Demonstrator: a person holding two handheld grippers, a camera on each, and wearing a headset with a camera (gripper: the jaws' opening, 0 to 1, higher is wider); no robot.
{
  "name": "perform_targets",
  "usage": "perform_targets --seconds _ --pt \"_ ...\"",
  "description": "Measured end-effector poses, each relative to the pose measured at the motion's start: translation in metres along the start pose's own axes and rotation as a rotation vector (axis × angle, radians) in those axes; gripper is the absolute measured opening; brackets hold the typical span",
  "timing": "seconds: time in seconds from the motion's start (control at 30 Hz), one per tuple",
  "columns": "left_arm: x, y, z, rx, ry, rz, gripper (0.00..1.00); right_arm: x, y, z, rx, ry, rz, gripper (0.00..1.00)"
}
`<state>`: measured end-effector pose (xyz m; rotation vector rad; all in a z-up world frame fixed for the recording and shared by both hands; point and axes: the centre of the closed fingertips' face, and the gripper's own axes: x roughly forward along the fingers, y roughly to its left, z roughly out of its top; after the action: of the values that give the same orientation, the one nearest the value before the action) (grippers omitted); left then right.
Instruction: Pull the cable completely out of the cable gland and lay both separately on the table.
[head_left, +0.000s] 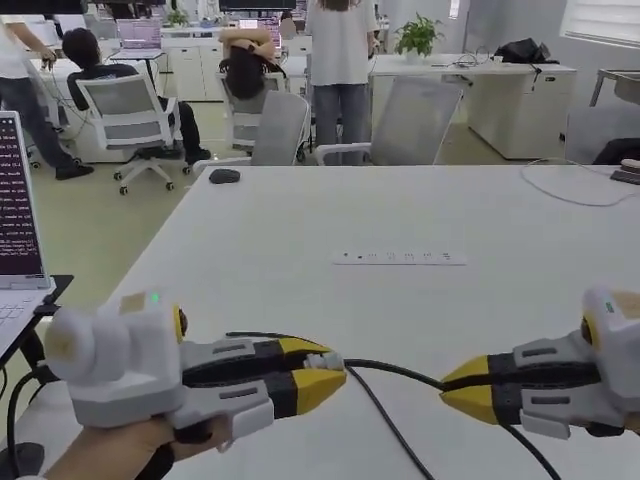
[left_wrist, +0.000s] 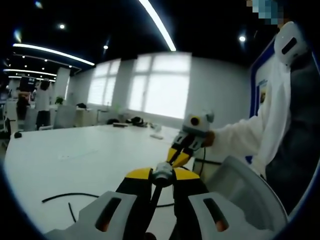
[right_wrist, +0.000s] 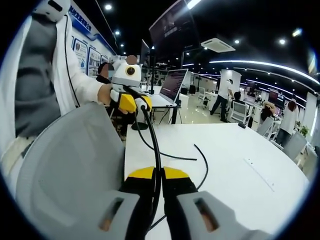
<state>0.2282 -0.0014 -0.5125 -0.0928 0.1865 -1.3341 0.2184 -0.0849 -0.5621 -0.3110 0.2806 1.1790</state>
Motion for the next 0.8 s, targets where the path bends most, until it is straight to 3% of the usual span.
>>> perform_targets --seconds 0.23,0.33,0.53,0.8 --pt "0.002 0.007 0.003 -0.001 -0.007 0.037 0.16 -0.003 -0.006 0.007 0.006 0.014 -0.011 0.04" --pt "0.007 0.011 -0.001 0.007 0.03 0.055 0.16 -0.005 -0.008 0.018 -0.014 0.008 -0.015 0.07" --pt "0.017 0.008 0.0 0.008 0.029 0.042 0.16 -0.003 -0.008 0.039 -0.072 -0.004 -0.011 0.12" --pt "0.031 0.007 -0.004 0.013 0.062 0.029 0.16 0.015 -0.004 0.043 -0.145 0.032 0.027 0.13"
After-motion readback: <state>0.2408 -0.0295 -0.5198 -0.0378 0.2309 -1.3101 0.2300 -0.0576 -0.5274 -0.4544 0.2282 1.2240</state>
